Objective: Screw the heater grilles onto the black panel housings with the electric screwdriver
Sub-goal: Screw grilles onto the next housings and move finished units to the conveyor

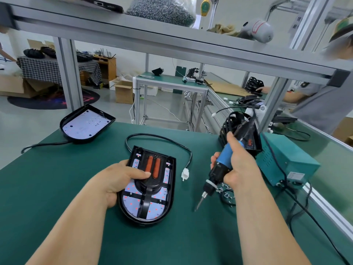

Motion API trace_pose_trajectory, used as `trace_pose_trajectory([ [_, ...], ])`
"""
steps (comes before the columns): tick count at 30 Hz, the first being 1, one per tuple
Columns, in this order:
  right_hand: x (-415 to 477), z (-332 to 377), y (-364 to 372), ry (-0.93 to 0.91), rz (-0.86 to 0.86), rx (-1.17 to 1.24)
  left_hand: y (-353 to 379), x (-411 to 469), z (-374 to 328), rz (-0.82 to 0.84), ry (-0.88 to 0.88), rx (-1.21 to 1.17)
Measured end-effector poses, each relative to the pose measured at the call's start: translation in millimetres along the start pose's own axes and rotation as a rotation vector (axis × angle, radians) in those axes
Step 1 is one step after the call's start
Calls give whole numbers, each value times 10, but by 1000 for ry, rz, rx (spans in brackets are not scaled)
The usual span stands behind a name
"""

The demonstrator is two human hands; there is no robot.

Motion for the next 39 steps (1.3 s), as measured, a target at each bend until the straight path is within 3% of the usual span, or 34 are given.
trace_pose_trajectory([
  [5, 5, -229, 109, 112, 41, -123, -16, 38, 2, 16, -15, -70],
  [12, 36, -438, 113, 27, 29, -414, -24, 76, 18, 16, -6, -140],
  [20, -1, -430, 67, -439, 29, -976, 18, 112, 42, -65, 19, -213],
  [25, -2, -414, 80, -613, 12, -1252, 26, 98, 54, -72, 16, -234],
  [35, -89, -348, 129, -789, -69, -1599, 28, 106, 55, -72, 11, -245],
  [39, -175, -263, 181, -930, -69, -1555, 27, 131, 52, -62, 6, -246],
])
Point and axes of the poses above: each hand's wrist, its own x-axis towards the middle knuckle, its own y-axis out of the palm, z = x × y, the point moved 1 cm from there along x, towards the middle knuckle, and after that the axes turned 13 degrees about -z, right-handed, at the moved point
